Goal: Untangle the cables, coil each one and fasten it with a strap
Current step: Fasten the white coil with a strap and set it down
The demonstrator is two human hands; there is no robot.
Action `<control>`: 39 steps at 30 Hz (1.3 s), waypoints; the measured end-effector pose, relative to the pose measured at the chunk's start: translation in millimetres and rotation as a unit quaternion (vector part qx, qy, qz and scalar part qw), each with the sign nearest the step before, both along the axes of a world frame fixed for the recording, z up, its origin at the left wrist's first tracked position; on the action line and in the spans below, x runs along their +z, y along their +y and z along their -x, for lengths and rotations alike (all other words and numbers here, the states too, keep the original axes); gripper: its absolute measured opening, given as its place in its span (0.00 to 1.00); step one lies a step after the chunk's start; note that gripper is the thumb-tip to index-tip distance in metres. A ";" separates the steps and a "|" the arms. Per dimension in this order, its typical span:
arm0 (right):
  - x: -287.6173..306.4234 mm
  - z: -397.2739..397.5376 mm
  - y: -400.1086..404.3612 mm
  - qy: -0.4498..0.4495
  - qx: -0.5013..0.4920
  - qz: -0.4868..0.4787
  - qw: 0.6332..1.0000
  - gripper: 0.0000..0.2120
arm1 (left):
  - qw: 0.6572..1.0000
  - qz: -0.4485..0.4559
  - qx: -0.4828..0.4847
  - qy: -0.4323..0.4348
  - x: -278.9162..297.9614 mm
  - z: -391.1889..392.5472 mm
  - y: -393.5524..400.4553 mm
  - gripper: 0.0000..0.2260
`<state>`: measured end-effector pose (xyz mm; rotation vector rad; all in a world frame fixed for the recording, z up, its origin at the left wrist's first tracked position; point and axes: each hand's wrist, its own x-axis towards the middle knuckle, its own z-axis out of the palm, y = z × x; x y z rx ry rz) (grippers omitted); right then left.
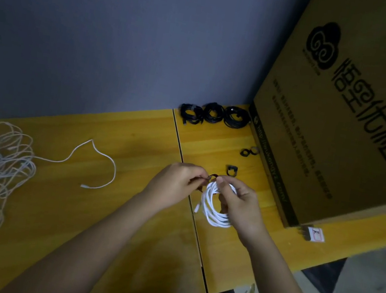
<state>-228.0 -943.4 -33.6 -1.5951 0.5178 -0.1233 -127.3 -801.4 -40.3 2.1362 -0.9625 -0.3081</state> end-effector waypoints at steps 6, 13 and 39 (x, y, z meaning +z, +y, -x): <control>6.7 -1.5 9.6 -0.026 -0.013 -0.035 0.999 0.09 | 0.979 0.098 0.061 0.166 -4.0 12.8 -8.4 0.15; 1.4 4.3 4.0 -0.046 0.040 0.057 0.997 0.08 | 0.880 0.148 0.106 0.439 5.8 10.8 -7.0 0.05; -7.3 3.8 23.0 -0.164 0.069 0.254 0.951 0.06 | 0.860 0.148 0.145 0.466 23.5 7.2 17.4 0.10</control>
